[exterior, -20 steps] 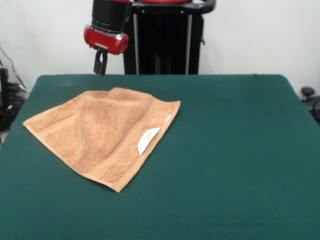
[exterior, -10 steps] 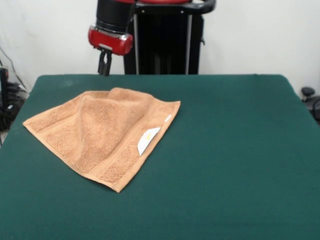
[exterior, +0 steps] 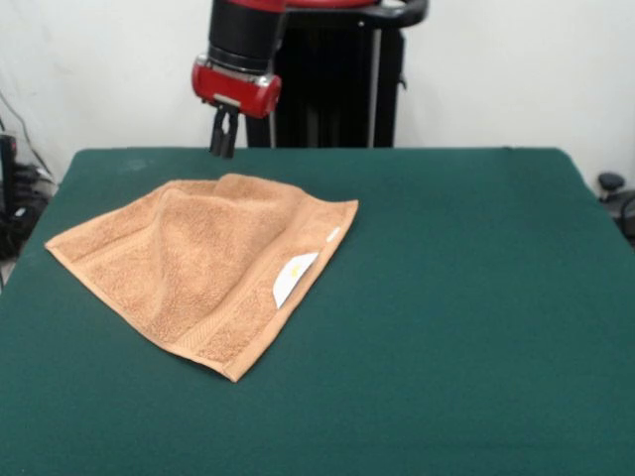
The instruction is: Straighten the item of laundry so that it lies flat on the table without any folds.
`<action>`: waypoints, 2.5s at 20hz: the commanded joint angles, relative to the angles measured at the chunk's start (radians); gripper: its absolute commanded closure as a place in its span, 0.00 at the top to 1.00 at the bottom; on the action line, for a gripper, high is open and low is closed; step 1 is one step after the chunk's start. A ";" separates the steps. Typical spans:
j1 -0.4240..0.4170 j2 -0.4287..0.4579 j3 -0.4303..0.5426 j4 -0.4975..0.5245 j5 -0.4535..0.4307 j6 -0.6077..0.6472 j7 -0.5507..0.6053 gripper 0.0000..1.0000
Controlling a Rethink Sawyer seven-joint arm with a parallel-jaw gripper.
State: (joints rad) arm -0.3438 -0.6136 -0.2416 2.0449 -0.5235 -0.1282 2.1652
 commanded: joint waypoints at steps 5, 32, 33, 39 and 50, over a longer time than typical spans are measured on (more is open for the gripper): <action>0.015 0.115 0.107 -0.124 0.076 0.095 0.082 0.00; 0.042 0.358 0.117 -0.282 0.169 0.013 0.128 0.00; 0.044 0.369 0.116 -0.287 0.172 0.007 0.128 0.00; 0.071 0.403 0.083 -0.282 0.194 -0.055 0.145 0.00; 0.076 0.404 0.075 -0.266 0.204 -0.072 0.147 0.00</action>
State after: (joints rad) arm -0.2936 -0.3693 -0.2895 1.8334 -0.3908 -0.1639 2.1652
